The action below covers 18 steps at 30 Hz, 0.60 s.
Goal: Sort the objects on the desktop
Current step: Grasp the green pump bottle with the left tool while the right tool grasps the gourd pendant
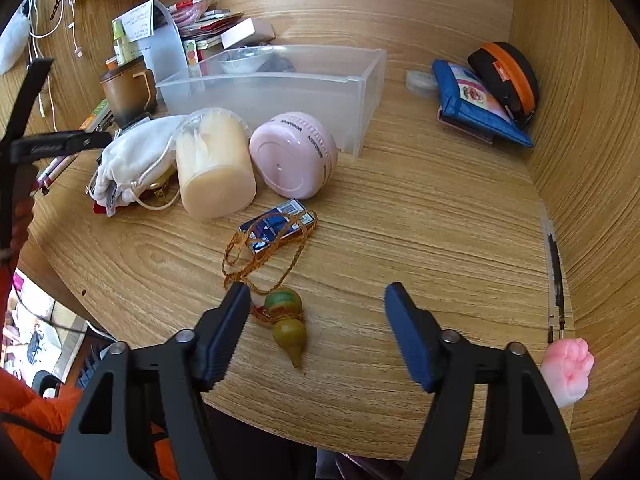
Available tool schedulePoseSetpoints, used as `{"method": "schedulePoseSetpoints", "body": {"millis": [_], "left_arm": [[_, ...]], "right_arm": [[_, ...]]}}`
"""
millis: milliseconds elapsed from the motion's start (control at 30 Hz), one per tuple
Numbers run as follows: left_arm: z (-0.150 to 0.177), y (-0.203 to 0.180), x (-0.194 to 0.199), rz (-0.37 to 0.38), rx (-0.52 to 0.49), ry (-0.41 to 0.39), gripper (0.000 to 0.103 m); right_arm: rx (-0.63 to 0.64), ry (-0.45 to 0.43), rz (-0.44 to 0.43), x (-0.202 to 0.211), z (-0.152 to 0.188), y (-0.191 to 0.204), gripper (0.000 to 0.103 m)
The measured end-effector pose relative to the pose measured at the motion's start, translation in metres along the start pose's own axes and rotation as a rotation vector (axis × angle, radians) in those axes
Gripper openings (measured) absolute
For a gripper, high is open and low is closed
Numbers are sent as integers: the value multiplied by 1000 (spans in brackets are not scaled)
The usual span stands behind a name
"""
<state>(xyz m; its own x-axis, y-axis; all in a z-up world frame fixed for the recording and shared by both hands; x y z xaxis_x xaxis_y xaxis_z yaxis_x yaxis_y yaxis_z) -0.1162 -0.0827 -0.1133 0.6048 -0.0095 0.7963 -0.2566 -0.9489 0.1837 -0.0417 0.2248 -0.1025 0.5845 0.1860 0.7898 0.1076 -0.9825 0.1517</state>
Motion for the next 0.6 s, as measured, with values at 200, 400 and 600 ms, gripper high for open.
{"method": "schedulePoseSetpoints", "body": {"millis": [200,400,600], "left_arm": [[-10,9,-17,24,9,29,78],[-21,11,-38,39,3,64,78],[-22,16,-57,63,30,102,63]], "right_arm": [[16,41,-27,-5,4,-1,38],[31,49,-52,-7,3,3,18],[16,50,-62,-8,2,2,18]]}}
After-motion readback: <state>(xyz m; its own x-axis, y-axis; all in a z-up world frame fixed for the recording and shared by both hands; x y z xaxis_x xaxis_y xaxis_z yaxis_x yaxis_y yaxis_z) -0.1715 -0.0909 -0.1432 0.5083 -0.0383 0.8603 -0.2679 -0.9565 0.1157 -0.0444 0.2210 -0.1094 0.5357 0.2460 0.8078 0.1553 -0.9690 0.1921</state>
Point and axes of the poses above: each gripper's, at about its wrist camera, not at the fingertips, and x roughly against the way its jaws point, y to its left, z to its underside, the point moved 6 cm from there along -x, roughly the way its jaws point, and after that the axes turned 14 degrees about -x, right-handed, at the moved point
